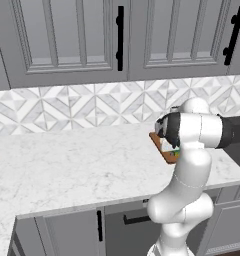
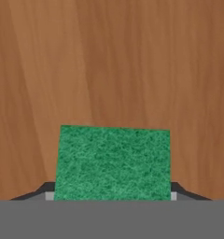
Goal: Pick up the sponge from the counter and clean the cutting board by briefly scrubbing or pressing down on the cutting board. Once finished, release the sponge.
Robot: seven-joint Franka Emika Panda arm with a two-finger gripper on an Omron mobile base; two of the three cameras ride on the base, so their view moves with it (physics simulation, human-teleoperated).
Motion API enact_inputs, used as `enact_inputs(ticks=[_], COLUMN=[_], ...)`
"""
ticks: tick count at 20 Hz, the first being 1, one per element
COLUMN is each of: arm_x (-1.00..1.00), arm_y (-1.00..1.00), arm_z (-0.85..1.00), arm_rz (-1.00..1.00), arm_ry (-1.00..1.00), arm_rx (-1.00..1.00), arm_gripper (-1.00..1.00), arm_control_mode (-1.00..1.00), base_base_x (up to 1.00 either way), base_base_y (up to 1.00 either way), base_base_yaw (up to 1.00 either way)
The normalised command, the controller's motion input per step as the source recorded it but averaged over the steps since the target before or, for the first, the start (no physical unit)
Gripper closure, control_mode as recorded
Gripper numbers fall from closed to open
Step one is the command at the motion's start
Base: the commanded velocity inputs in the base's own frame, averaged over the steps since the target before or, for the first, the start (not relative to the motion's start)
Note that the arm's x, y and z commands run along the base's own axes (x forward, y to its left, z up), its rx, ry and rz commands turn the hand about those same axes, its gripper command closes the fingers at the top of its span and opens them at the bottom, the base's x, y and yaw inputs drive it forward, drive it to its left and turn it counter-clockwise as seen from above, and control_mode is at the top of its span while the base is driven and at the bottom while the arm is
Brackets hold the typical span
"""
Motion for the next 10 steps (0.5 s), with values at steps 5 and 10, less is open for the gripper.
enact_inputs(ticks=[5, 10], arm_x=[0.17, 0.75], arm_y=[0.22, -0.03], arm_z=[0.0, 0.0], arm_rz=[0.02, 0.0], arm_ry=[0.09, 0.0], arm_rx=[0.01, 0.08], arm_gripper=[1.0, 1.0], arm_control_mode=[-1.0, -1.0], base_base_x=[0.0, 0.0], base_base_y=[0.0, 0.0], base_base_yaw=[0.0, 0.0])
